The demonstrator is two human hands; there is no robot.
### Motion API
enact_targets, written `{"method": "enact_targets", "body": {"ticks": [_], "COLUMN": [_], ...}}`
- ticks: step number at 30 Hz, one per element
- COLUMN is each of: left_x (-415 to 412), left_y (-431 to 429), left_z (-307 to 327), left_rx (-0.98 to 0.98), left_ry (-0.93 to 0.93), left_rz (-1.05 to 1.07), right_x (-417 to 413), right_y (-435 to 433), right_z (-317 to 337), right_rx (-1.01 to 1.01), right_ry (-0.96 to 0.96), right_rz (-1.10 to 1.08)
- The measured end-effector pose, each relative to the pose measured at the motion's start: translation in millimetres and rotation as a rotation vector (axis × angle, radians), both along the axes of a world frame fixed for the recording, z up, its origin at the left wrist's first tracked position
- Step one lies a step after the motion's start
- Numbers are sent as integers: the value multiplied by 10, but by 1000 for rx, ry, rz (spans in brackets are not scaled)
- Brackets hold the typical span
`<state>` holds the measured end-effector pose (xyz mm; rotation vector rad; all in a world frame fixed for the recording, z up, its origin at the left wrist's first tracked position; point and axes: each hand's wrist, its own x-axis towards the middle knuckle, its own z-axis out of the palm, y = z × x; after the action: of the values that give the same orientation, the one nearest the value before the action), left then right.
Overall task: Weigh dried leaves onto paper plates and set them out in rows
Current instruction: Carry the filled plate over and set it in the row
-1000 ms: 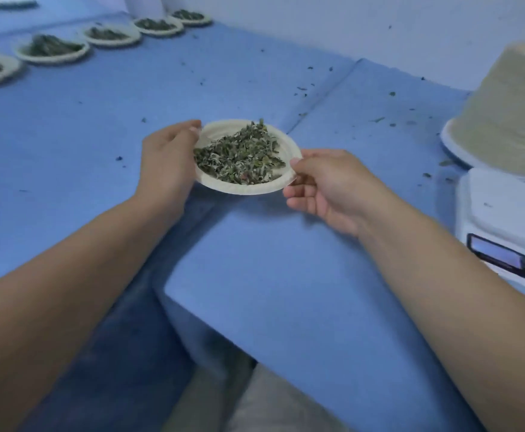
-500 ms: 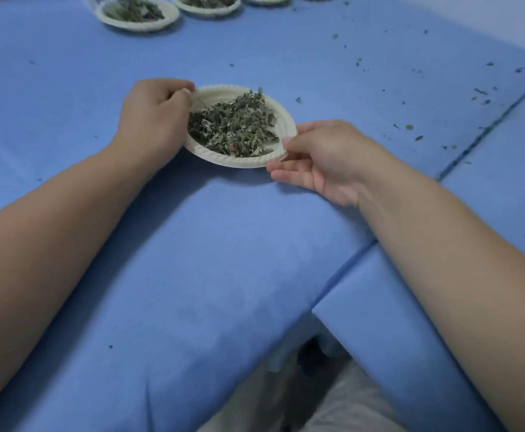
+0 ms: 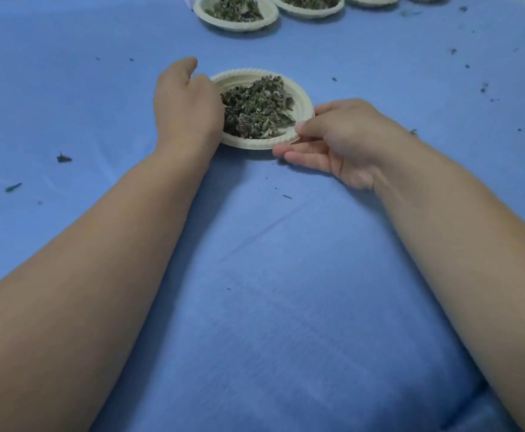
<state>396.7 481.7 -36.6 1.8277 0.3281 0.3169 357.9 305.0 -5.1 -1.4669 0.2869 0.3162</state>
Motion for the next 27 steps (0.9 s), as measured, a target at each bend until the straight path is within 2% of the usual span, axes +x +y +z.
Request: {"method": "enact_targets", "body": {"ticks": [3,18,24,27], "left_x": [56,195,243,204], "left_y": [104,363,399,408], "left_z": [61,127,152,204], "left_rx": [-142,-377,-434,-468], "left_ry": [18,-6,-7,30], "left_rz": [115,324,358,306], "right_x": [175,1009,1284,1410], "right_y": [164,881,1171,1284], "right_z": [-1,-53,-81,-102], "right_rx": [0,-7,12,16], "right_ry": [-1,-42,-54,-60], "right_rz": [16,64,79,83]}}
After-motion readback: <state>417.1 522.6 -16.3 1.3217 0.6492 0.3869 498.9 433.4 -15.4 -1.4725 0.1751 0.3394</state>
